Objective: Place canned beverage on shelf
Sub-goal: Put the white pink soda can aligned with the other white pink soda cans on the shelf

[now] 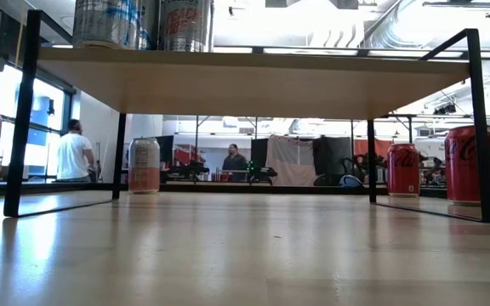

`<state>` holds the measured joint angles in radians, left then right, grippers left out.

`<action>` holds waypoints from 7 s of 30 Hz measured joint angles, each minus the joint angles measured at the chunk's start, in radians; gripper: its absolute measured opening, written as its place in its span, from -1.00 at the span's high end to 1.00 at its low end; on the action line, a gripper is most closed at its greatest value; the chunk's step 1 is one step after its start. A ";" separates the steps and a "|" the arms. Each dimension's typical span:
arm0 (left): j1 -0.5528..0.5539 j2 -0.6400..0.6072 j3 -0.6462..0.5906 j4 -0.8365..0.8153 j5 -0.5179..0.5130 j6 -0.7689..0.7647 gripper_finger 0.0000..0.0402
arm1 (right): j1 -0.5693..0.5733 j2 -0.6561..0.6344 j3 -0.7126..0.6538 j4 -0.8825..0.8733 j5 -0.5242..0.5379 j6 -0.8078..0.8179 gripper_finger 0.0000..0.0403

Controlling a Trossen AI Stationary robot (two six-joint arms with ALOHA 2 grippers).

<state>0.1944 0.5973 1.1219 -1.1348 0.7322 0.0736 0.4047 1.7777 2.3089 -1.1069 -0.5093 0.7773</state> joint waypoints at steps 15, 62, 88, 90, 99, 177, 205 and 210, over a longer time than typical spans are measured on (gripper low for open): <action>-0.625 0.063 -0.137 0.285 -0.409 -0.318 -0.19 | -0.054 0.001 0.000 -0.026 0.456 -0.212 -0.60; -1.176 0.938 0.151 0.419 -1.363 -0.793 -0.20 | -0.051 0.021 0.000 0.116 0.702 -0.504 -0.60; -1.288 0.974 0.029 0.502 -1.570 -1.136 -0.20 | 0.176 0.209 -0.001 0.285 0.767 -0.693 -0.60; -1.289 0.979 0.010 0.531 -1.570 -1.134 -0.21 | 0.187 0.237 0.000 0.297 0.780 -0.699 -0.60; -1.274 1.045 0.004 0.531 -1.588 -1.143 -0.22 | 0.201 0.366 -0.001 0.363 0.796 -0.676 -0.60; -1.379 0.899 0.005 0.238 -1.417 -1.225 -0.46 | 0.231 0.643 -0.001 0.386 0.981 -0.436 -0.60; -1.259 1.157 0.004 0.302 -1.394 -1.318 -0.46 | 0.218 0.688 -0.001 0.390 1.104 -0.383 -0.60; -1.258 1.157 0.005 0.409 -1.395 -1.240 -0.46 | 0.217 0.688 -0.001 0.384 1.105 -0.370 -0.60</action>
<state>-1.0641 1.7538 1.1267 -0.7254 -0.6628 -1.1660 0.6216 2.4657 2.3081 -0.7226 0.5959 0.4078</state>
